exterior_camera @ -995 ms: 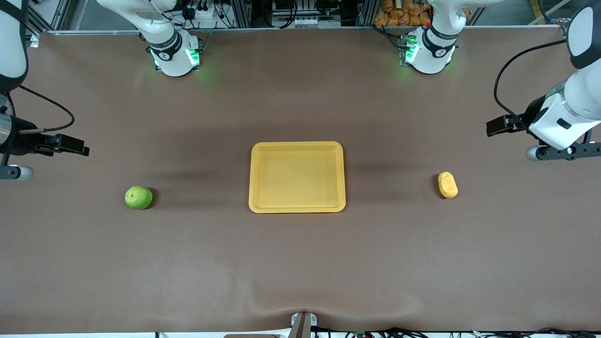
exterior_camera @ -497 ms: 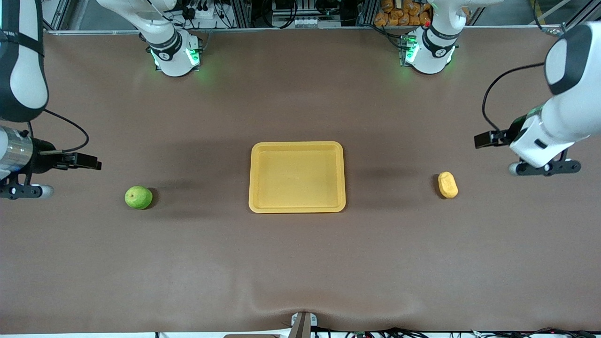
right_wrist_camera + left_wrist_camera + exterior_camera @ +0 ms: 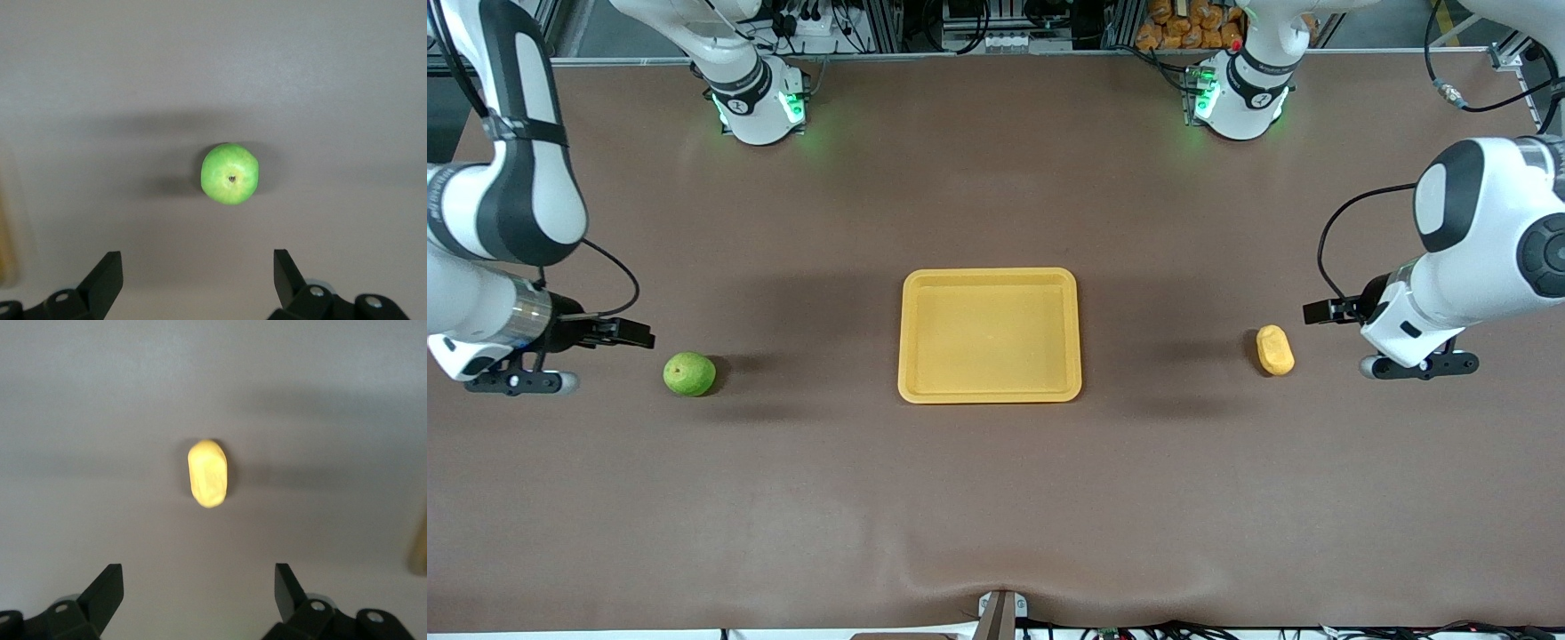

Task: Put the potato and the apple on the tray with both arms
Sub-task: 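Reach the right gripper to the apple while the left gripper reaches the potato, then close the right gripper on the apple while the left gripper grasps the potato, then carry the apple with the right gripper while the left gripper carries the potato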

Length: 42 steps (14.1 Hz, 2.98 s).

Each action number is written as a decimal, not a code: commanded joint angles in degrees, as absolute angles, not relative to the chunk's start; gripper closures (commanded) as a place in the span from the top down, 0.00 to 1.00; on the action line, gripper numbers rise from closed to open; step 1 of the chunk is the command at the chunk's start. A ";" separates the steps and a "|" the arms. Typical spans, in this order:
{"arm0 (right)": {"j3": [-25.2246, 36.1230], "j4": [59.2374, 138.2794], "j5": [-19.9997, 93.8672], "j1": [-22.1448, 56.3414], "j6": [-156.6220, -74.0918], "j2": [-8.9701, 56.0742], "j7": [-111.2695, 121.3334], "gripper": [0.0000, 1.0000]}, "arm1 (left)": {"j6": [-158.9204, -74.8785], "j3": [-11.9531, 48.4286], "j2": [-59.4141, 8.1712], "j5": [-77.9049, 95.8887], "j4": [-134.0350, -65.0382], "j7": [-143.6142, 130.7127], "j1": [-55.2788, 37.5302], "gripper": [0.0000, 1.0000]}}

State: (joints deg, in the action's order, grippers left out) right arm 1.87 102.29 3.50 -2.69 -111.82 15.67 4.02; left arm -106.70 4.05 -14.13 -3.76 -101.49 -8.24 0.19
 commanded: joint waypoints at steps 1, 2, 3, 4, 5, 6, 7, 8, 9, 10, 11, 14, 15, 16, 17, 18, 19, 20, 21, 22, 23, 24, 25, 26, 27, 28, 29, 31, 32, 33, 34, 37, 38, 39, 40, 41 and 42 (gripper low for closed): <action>1.85 106.78 2.82 -3.25 -118.54 16.77 4.57 1.00 | -114.58 4.31 -13.18 -4.75 -107.74 -8.79 0.09 1.00; 1.85 107.14 2.55 -3.34 -121.17 18.61 4.57 1.00 | -117.31 4.31 -14.05 -4.75 -109.15 -8.79 0.00 1.00; 1.85 107.05 2.55 -3.25 -123.46 20.37 4.48 1.00 | -119.68 4.31 -15.37 -4.83 -109.94 -8.79 0.00 1.00; 1.85 107.05 2.55 -3.08 -125.23 21.52 4.31 1.00 | -121.45 4.31 -16.69 -4.83 -110.21 -8.79 0.00 1.00; 1.76 107.14 2.90 -4.03 -125.24 21.62 4.39 1.00 | -122.42 4.22 -17.57 -4.83 -110.21 -8.79 0.09 1.00; 1.84 107.23 2.90 -3.96 -125.51 21.88 4.48 1.00 | -122.87 4.22 -18.19 -5.18 -110.30 -8.79 0.09 1.00; 1.76 107.05 2.90 -3.87 -125.68 22.58 4.48 1.00 | -123.22 4.22 -18.98 -5.53 -110.30 -8.79 0.17 1.00; 1.84 106.96 2.81 -3.87 -126.12 23.20 4.48 1.00 | -124.35 4.22 -19.85 -5.80 -110.39 -8.79 0.26 1.00; 1.76 106.79 2.81 -3.87 -126.65 23.55 4.48 1.00 | -125.41 4.22 -20.91 -5.80 -110.48 -8.79 0.35 1.00; 1.76 106.79 2.81 -3.87 -127.09 23.99 4.48 1.00 | -126.38 4.22 -21.87 -5.80 -110.48 -8.88 0.53 1.00; 1.76 106.79 2.81 -3.87 -127.87 24.95 4.48 1.00 | -127.17 4.22 -22.75 -5.80 -110.48 -8.88 0.53 1.00; 1.76 106.96 2.81 -4.04 -130.16 27.68 4.39 1.00 | -127.62 4.13 -24.43 -5.80 -110.57 -8.79 0.53 1.00; 1.76 106.96 2.81 -3.87 -130.34 28.38 4.39 1.00 | -127.62 4.13 -24.96 -5.80 -110.48 -8.79 0.53 1.00; 1.76 107.05 2.81 -3.95 -130.78 29.00 4.39 1.00 | -127.88 4.04 -25.57 -5.80 -110.48 -8.79 0.44 1.00; 1.76 107.05 2.90 -4.04 -131.22 29.44 4.39 1.00 | -127.97 3.96 -25.92 -6.06 -110.57 -8.79 0.44 1.00; 1.76 107.05 2.99 -4.04 -131.39 30.23 4.39 1.00 | -127.97 3.96 -26.36 -6.85 -110.57 -8.79 0.53 1.00; 1.76 107.14 2.90 -4.04 -131.74 30.84 4.39 1.00 | -127.97 3.96 -26.63 -7.55 -110.48 -8.79 0.53 1.00; 1.76 107.23 2.99 -4.04 -132.36 31.37 4.39 1.00 | -127.97 3.96 -27.41 -7.65 -110.57 -8.79 0.53 1.00; 1.76 107.23 2.99 -4.04 -132.89 31.90 4.39 1.00 | -127.97 3.96 -27.86 -7.65 -110.48 -8.79 0.53 0.99; 1.76 107.23 3.08 -4.22 -132.80 32.08 4.39 0.59 | -128.06 3.87 -28.30 -7.65 -110.48 -8.88 0.53 0.98; 1.76 107.23 3.08 -4.04 -132.63 32.08 4.31 0.08 | -128.06 3.87 -28.56 -7.65 -110.48 -8.88 0.53 0.97; 1.67 107.23 3.08 -4.13 -132.37 32.08 4.39 0.00 | -128.06 3.87 -29.00 -7.65 -110.39 -8.88 0.53 0.95; 1.76 107.23 3.08 -4.22 -132.36 32.08 4.31 0.00 | -128.06 3.78 -29.26 -7.65 -110.39 -8.88 0.53 0.93; 1.67 107.14 3.08 -4.22 -132.28 31.99 4.22 0.00 | -128.14 3.78 -29.44 -7.91 -110.30 -8.88 0.53 0.89; 1.76 106.79 3.08 -4.04 -132.19 31.91 4.04 0.00 | -128.14 3.78 -29.70 -8.26 -110.30 -8.88 0.53 0.85; 1.67 106.61 3.34 -4.13 -132.01 31.82 3.96 0.00 | -128.14 3.78 -29.88 -8.26 -110.30 -8.88 0.53 0.81; 1.67 106.09 3.51 -4.04 -131.75 31.73 3.87 0.00 | -128.32 3.78 -29.97 -8.26 -110.30 -8.88 0.53 0.74; 1.50 104.42 3.52 -3.61 -130.09 31.64 4.04 0.00 | -128.32 3.78 -30.15 -8.26 -110.13 -8.88 0.44 0.55; 1.41 103.46 3.52 -3.69 -128.77 31.55 4.04 0.00 | -128.32 3.78 -29.97 -8.26 -109.95 -8.88 0.44 0.45; 1.32 102.32 3.52 -3.52 -127.11 31.29 3.87 0.00 | -127.89 3.78 -29.71 -8.35 -109.60 -8.79 0.44 0.36; 1.06 100.48 3.43 -3.17 -124.57 31.29 4.48 0.00 | -127.71 3.78 -29.27 -8.35 -109.43 -8.79 0.27 0.26; -0.53 96.51 3.43 -0.18 -117.61 29.63 5.36 0.00 | -124.21 4.39 -27.51 -8.35 -106.98 -8.79 -0.35 0.17; -0.61 96.16 3.43 0.26 -117.34 29.36 5.01 0.00 | -120.97 4.74 -27.25 -8.35 -104.61 -8.27 -1.05 0.16; -1.40 95.98 3.51 0.52 -117.42 29.09 5.62 0.00 | -117.54 5.70 -27.25 -8.35 -102.07 -8.26 -1.92 0.16; -3.15 95.98 3.52 0.61 -117.42 28.13 5.54 0.00 | -115.42 6.23 -27.33 -8.18 -100.21 -8.87 -2.80 0.16; -4.99 95.98 3.60 0.70 -117.33 27.34 4.93 0.00 | -114.53 6.50 -27.33 -7.56 -98.98 -8.88 -3.51 0.16; -6.40 95.98 3.60 0.88 -117.25 26.81 3.79 0.00 | -114.35 7.11 -27.25 -7.56 -98.53 -8.79 -4.21 0.16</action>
